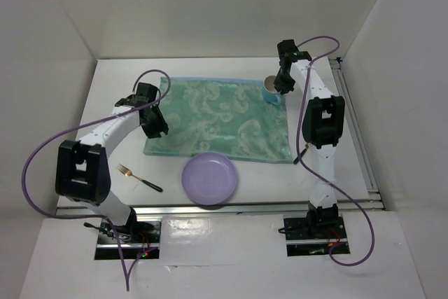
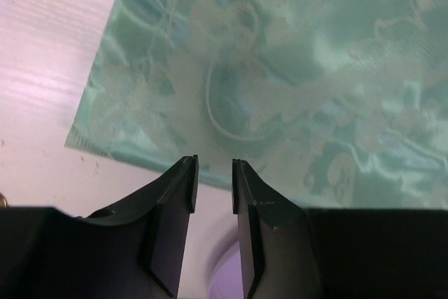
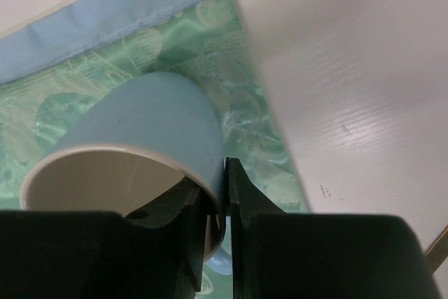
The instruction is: Set the dinner table for one person
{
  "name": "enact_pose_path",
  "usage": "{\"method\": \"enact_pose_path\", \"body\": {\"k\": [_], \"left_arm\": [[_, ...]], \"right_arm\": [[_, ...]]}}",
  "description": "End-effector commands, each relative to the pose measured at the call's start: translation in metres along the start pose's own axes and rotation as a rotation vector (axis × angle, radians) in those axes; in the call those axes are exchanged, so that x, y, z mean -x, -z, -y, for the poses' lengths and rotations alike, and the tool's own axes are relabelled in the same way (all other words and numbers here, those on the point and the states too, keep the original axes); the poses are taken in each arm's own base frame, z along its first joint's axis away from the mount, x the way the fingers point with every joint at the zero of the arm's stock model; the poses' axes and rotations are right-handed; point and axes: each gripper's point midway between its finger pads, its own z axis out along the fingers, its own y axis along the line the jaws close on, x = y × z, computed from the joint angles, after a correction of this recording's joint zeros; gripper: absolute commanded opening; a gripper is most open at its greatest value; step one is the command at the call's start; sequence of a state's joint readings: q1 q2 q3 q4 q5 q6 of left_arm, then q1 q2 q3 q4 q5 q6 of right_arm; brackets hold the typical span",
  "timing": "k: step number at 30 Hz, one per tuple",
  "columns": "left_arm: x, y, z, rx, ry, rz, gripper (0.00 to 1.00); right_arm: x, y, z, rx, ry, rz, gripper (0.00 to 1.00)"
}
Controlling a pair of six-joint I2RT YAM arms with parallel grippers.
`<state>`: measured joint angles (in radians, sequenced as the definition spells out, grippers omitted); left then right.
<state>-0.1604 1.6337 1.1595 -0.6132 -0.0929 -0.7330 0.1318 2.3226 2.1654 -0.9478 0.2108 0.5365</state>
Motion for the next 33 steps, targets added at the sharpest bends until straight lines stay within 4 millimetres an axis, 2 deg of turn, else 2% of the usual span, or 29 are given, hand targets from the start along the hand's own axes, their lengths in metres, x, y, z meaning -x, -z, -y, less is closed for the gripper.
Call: {"method": "enact_pose_path", "body": {"k": [1,4,5,8,9,10,11,13,14,15,17,18,19,20,21,23,24,25,28,30,33], "left_arm": [[-0.017,0.037,0.009,-0.105,-0.037,-0.014,0.44],[-0.041,0.049,0.014,-0.163,-0.064,-0.064,0.52],[-0.054,0.055,0.017,-0.187,-0.091,-0.071,0.66],[-0.076,0.065,0.017,-0.206,-0.122,-0.093,0.77],[-0.092,0.063,0.013,-0.202,-0.148,-0.117,0.79],[-0.097,0.068,0.013,-0.217,-0.161,-0.109,0.8],[-0.115,0.065,0.006,-0.213,-0.184,-0.143,0.81],[-0.128,0.069,0.013,-0.291,-0.194,-0.157,0.81],[-0.144,0.065,0.009,-0.293,-0.2,-0.191,0.81],[-0.151,0.063,0.01,-0.304,-0.203,-0.208,0.83],[-0.16,0.064,0.015,-0.325,-0.198,-0.222,0.83],[-0.169,0.061,0.014,-0.315,-0.214,-0.225,0.84],[-0.173,0.059,0.015,-0.312,-0.214,-0.224,0.84],[-0.182,0.054,0.012,-0.293,-0.208,-0.241,0.82],[-0.181,0.049,0.016,-0.307,-0.215,-0.222,0.82],[-0.185,0.045,0.023,-0.322,-0.212,-0.221,0.79],[-0.188,0.039,0.024,-0.307,-0.215,-0.211,0.74],[-0.187,0.034,0.022,-0.283,-0.203,-0.208,0.71],[-0.192,0.022,0.018,-0.23,-0.199,-0.217,0.56],[-0.192,0.02,0.016,-0.215,-0.19,-0.214,0.53],[-0.196,0.016,0.017,-0.218,-0.2,-0.217,0.43]], "right_arm": [[0.027,0.007,-0.009,0.04,-0.008,0.085,0.07],[0.028,0.005,-0.015,0.063,-0.009,0.082,0.3],[0.031,0.008,-0.016,0.07,-0.011,0.092,0.55],[0.038,0.013,-0.02,0.09,0.015,0.108,0.83],[0.043,0.022,-0.02,0.099,0.024,0.124,0.95],[0.043,0.031,-0.025,0.111,0.039,0.136,1.0],[0.054,0.047,-0.027,0.133,0.039,0.174,1.0],[0.063,0.066,-0.026,0.143,0.039,0.212,1.0],[0.065,0.074,-0.025,0.149,0.037,0.221,1.0],[0.07,0.094,-0.021,0.153,0.029,0.252,1.0],[0.073,0.113,-0.018,0.174,0.012,0.285,1.0],[0.071,0.13,-0.015,0.207,0.004,0.317,1.0],[0.063,0.141,-0.02,0.245,0.014,0.316,1.0],[0.06,0.148,-0.017,0.254,0.003,0.327,1.0],[0.05,0.163,-0.015,0.282,-0.003,0.337,1.0],[0.036,0.175,-0.012,0.296,-0.009,0.337,1.0],[0.026,0.185,-0.002,0.298,-0.021,0.335,1.0],[0.017,0.191,-0.002,0.312,-0.012,0.326,1.0],[-0.001,0.208,0.016,0.314,-0.012,0.329,1.0],[-0.013,0.219,0.029,0.305,-0.024,0.328,1.0],[-0.023,0.221,0.046,0.273,-0.006,0.355,1.0]]}}
